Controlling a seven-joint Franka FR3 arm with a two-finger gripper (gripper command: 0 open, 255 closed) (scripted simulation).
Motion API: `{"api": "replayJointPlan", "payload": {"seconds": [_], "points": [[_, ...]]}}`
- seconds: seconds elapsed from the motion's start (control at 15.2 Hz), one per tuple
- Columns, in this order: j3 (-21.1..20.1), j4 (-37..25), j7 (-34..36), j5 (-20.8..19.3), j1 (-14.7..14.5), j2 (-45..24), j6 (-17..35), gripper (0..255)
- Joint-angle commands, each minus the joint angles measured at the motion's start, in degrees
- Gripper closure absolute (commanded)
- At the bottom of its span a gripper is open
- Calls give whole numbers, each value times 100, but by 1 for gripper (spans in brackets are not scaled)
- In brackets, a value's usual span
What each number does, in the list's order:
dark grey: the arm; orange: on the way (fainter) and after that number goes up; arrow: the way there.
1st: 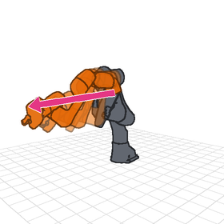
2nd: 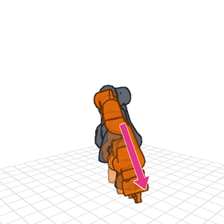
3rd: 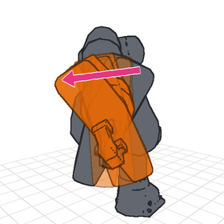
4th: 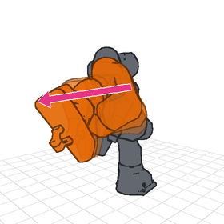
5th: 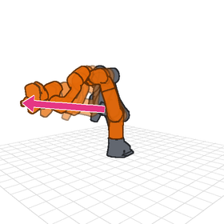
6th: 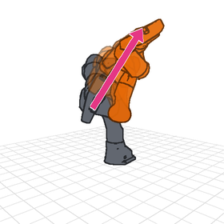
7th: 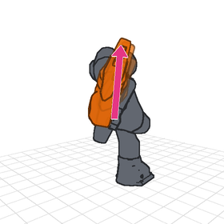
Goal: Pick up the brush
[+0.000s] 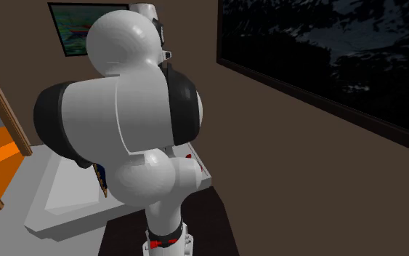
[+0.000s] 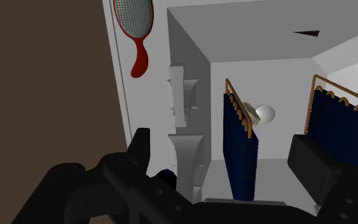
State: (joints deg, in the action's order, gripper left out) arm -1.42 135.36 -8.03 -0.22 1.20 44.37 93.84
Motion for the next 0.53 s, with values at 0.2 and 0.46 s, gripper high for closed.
{"api": "replayJointPlan", "payload": {"seconds": [0.2,0.46], "points": [[213,515,-367,-120,-2,26,354,0],[511,1131,-855,-314,22,-41,857,0]]}}
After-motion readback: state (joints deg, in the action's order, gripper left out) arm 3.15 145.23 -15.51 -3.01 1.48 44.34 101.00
